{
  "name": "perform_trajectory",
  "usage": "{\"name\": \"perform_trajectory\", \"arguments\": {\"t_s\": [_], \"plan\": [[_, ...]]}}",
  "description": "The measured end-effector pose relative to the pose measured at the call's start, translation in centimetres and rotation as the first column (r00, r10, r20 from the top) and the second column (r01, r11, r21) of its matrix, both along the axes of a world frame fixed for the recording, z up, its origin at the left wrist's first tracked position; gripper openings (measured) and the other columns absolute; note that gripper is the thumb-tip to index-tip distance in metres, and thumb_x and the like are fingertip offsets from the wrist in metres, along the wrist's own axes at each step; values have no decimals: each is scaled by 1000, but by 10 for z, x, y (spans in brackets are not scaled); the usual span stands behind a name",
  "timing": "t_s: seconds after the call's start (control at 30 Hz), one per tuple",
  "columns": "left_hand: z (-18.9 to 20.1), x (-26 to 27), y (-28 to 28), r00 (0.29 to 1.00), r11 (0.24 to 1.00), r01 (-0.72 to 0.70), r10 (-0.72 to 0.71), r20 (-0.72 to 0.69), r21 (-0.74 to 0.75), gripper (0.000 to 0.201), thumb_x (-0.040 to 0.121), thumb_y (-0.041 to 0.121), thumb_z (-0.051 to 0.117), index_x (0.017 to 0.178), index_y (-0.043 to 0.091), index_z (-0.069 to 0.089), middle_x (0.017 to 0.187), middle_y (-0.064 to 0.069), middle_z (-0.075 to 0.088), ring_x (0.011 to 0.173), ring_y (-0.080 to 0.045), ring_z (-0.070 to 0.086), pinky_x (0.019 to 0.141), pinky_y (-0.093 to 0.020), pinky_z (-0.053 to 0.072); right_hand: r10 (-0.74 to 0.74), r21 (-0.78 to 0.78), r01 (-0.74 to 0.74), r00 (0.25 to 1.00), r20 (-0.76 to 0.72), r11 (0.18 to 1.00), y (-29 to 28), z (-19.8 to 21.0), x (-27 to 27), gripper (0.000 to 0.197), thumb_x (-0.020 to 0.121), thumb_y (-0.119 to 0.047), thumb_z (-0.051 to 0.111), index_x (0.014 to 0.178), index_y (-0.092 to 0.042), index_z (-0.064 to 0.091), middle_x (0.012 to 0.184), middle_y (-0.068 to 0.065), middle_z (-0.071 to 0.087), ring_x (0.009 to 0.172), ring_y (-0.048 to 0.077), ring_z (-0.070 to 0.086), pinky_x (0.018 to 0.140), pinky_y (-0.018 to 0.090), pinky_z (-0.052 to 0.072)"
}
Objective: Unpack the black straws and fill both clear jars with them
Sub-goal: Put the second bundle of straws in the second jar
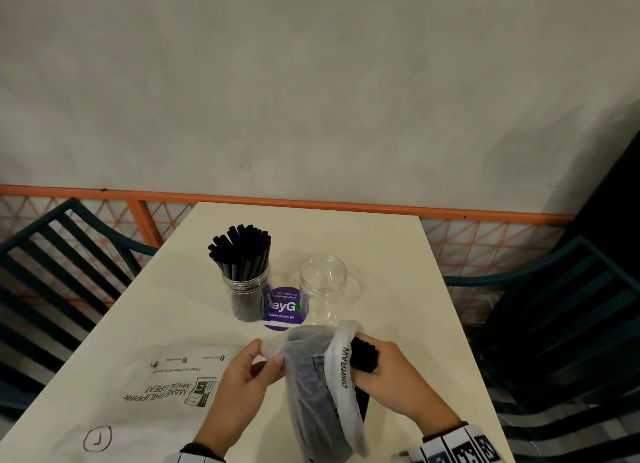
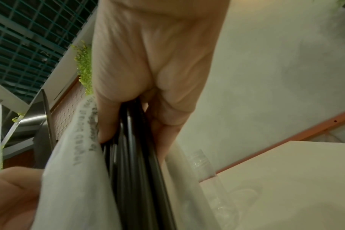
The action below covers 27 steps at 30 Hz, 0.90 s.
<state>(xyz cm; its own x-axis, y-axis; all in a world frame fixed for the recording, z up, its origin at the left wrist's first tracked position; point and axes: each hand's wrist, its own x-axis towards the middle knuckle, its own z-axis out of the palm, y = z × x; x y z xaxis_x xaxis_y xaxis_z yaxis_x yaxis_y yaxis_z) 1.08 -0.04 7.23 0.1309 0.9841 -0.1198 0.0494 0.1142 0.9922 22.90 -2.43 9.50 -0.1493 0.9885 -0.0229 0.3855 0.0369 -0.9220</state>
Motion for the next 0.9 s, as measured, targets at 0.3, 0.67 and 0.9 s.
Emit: {"name": "perform_trajectory", "arguments": {"t_s": [0.3, 0.67, 0.9], "plan": [[10, 0, 8, 996, 996, 87, -85, -39, 36, 27, 59, 33, 78, 77, 16, 68, 86, -18, 69, 79, -24, 69, 81, -34, 56, -82, 53, 87, 993, -86, 995, 0, -6, -9, 30, 67, -17, 70, 93, -31, 64, 92, -6, 69, 86, 1, 64, 74, 13, 47], [-4, 27, 6, 987, 993, 110, -104, 119, -43, 8, 93, 11, 47, 91, 8, 54, 102, -8, 67, 92, -17, 64, 75, -25, 55, -163, 74, 175, 975, -154, 982, 0, -3, -5, 44, 67, -9, 76, 99, -29, 53, 92, -11, 69, 90, 3, 64, 76, 16, 50], [-1, 16, 11, 979, 983, 179, -182, 87, 48, 30, 65, 29, 74, 94, 22, 73, 92, 3, 76, 87, -13, 67, 75, -20, 52, -202, 8, 207, 959, -200, 978, 1, -11, 0, 38, 77, -7, 69, 94, -40, 64, 95, -21, 72, 95, -1, 65, 80, 14, 47]]}}
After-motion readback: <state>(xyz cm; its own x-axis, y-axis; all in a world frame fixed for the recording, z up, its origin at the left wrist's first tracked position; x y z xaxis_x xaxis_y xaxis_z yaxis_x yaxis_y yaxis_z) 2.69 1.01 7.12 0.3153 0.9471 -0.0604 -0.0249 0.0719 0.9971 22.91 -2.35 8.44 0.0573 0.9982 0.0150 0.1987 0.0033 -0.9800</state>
